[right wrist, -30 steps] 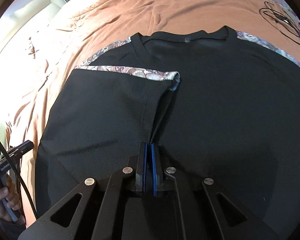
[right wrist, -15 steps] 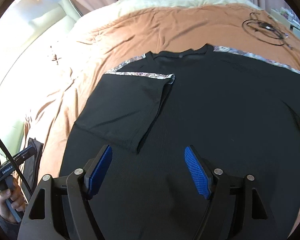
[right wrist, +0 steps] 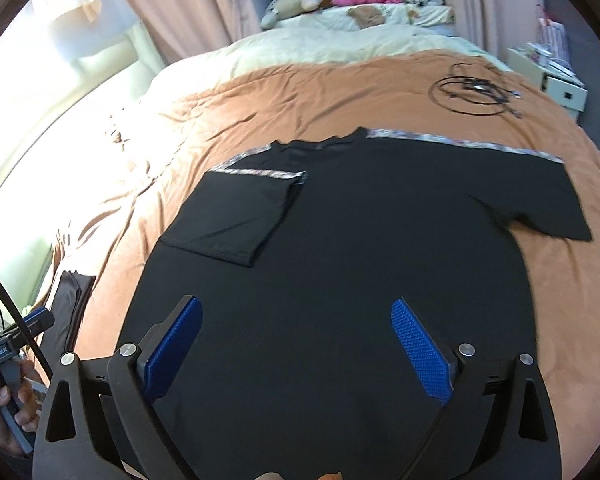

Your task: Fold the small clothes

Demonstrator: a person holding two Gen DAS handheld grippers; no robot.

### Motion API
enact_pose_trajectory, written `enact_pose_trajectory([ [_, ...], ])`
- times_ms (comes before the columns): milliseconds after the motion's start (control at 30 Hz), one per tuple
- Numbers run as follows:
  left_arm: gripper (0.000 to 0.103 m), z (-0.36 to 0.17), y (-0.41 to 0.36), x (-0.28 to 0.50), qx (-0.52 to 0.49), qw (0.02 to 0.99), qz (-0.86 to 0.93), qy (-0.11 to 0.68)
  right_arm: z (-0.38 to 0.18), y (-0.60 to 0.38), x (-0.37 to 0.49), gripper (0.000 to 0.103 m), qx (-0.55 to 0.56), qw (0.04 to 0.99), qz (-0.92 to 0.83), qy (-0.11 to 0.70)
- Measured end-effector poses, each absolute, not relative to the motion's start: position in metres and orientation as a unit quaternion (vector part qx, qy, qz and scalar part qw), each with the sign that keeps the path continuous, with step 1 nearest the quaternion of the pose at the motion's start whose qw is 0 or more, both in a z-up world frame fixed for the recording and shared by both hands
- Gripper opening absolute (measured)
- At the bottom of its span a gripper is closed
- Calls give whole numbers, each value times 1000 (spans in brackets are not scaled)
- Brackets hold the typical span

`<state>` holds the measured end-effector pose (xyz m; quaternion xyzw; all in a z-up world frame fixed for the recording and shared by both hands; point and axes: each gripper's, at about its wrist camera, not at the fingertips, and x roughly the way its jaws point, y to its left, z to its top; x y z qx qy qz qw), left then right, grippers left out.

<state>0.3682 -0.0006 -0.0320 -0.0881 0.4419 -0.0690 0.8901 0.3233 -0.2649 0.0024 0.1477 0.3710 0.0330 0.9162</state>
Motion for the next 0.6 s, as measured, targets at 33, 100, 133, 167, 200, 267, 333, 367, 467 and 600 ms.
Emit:
enact_pose_trajectory([
  [33, 103, -30, -6, 365, -87, 890, -72, 441, 3, -274, 314, 95, 152, 917, 28, 368],
  [100, 103, -28, -18, 360, -83, 891, -77, 440, 3, -283, 300, 95, 155, 919, 19, 362],
  [133, 103, -25, -26, 358, -78, 891, -82, 439, 4, -290, 292, 95, 156, 920, 13, 359],
  [167, 103, -24, -31, 356, -75, 892, -84, 438, 4, -292, 283, 95, 156, 920, 8, 360],
  [200, 103, -22, -36, 355, -73, 892, -87, 437, 4, -301, 276, 95, 157, 920, 2, 360],
  [267, 103, -17, -49, 351, -72, 895, -93, 431, 3, -312, 266, 95, 160, 920, -7, 359],
  [333, 103, -12, -61, 350, -68, 899, -94, 423, 3, -324, 256, 95, 164, 919, -22, 358],
  [367, 103, -10, -69, 350, -64, 900, -93, 421, 3, -327, 251, 95, 168, 919, -27, 357],
  [467, 102, -3, -89, 352, -55, 901, -101, 417, 8, -338, 240, 95, 174, 918, -42, 353],
  [600, 102, 5, -117, 359, -50, 902, -122, 412, 15, -356, 226, 95, 165, 920, -61, 351],
])
